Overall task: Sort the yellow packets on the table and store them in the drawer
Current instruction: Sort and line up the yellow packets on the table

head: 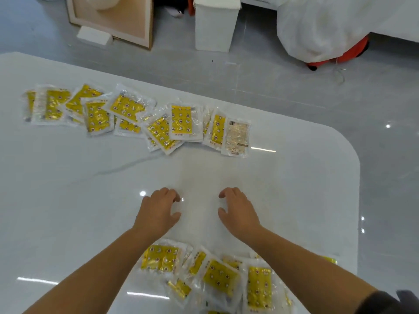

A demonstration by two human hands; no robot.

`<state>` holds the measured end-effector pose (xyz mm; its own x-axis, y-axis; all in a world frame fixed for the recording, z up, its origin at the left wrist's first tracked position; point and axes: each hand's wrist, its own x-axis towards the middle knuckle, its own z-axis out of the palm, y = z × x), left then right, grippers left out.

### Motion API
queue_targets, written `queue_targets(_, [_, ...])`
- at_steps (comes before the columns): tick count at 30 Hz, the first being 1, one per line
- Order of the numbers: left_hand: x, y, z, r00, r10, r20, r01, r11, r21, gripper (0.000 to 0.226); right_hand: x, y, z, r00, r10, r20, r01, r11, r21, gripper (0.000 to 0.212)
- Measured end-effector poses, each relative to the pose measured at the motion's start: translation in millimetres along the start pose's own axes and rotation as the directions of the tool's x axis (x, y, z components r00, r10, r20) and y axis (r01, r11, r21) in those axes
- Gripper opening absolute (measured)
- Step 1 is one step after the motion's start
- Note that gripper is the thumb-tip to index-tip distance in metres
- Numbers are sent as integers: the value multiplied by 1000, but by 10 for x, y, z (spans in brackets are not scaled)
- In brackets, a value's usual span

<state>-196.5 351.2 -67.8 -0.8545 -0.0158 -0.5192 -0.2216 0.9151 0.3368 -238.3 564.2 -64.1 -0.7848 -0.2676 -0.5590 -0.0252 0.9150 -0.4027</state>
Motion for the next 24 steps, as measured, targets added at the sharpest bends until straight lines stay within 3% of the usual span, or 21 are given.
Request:
queue_targets(3, [-263, -125, 111, 975, 148, 164, -172, 975, 143, 49, -326, -18, 244, 990, -72, 119, 80, 994, -68, 35])
queue_targets(6, [-454, -226, 199, 922, 231, 312, -332, 884, 328, 69, -566, -1, 434, 972, -51, 230, 95, 978, -184, 43])
queue_targets(8, [-531, -296, 272, 898, 264, 353, -399, 825, 399, 75, -667, -5, 544, 961, -26, 275, 103, 958, -267, 51])
queue_targets(10, [-551, -353, 348, 897, 336, 287, -435, 787, 438, 72, -732, -25, 645, 955, -27, 295, 131, 932, -338, 55])
queue_targets(14, [-546, -353, 445, 905, 340, 258, -422, 797, 432, 57, -764, -79, 770, 961, -32, 276, 147, 903, -405, 49])
queue_targets(17, [-547, -348, 432, 930, 267, 252, -351, 847, 398, 38, -750, -109, 781, 966, -19, 257, 111, 931, -347, 34])
queue_targets(21, [-562, -393, 421, 955, 181, 236, -268, 865, 423, 31, -715, -106, 729, 970, -41, 242, 110, 954, -278, 9])
queue_targets(24, [-558, -391, 404, 971, 103, 214, -178, 911, 371, 15, -697, -77, 640, 968, 21, 250, 22, 986, -168, 12])
